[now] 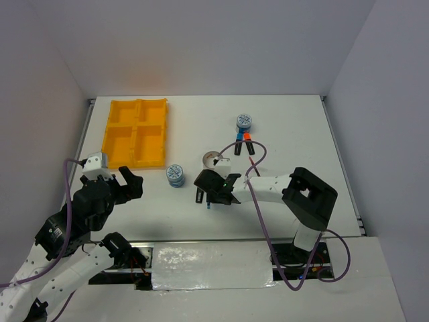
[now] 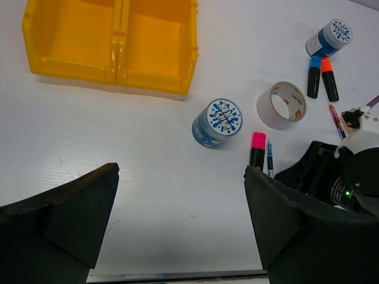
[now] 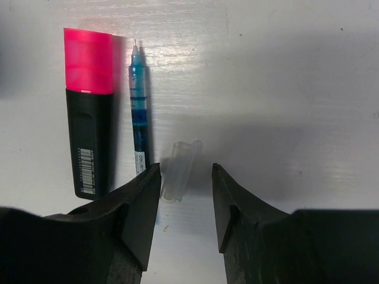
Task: Sort the stationery into containers
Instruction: Move the pen cap to the center of the board.
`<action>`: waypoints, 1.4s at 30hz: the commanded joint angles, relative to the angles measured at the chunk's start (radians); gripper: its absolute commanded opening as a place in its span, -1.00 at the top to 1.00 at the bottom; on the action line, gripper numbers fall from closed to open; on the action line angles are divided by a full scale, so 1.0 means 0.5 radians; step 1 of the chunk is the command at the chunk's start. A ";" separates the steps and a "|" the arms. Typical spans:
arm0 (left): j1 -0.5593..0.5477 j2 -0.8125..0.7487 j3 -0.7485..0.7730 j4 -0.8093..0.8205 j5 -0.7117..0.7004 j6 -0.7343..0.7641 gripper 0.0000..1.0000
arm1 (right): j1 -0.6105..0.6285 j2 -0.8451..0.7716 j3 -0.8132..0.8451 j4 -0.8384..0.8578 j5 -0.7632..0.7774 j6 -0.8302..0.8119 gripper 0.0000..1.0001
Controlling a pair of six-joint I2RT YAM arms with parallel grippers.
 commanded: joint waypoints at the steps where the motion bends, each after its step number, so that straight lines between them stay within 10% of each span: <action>1: -0.011 0.006 0.001 0.056 -0.020 0.040 -0.99 | 0.014 0.056 0.038 0.019 -0.019 -0.079 0.07; 15: -0.014 -0.016 0.001 0.044 -0.039 0.025 -0.99 | -0.008 -0.186 -0.106 0.163 -0.295 -0.729 0.29; 19: -0.023 -0.022 0.001 0.038 -0.048 0.018 -0.99 | -0.078 -0.217 -0.057 0.105 -0.574 -1.100 0.64; 42: -0.057 -0.049 -0.002 0.032 -0.063 0.009 -0.99 | -0.507 -0.278 0.198 -0.570 -0.823 -2.119 0.64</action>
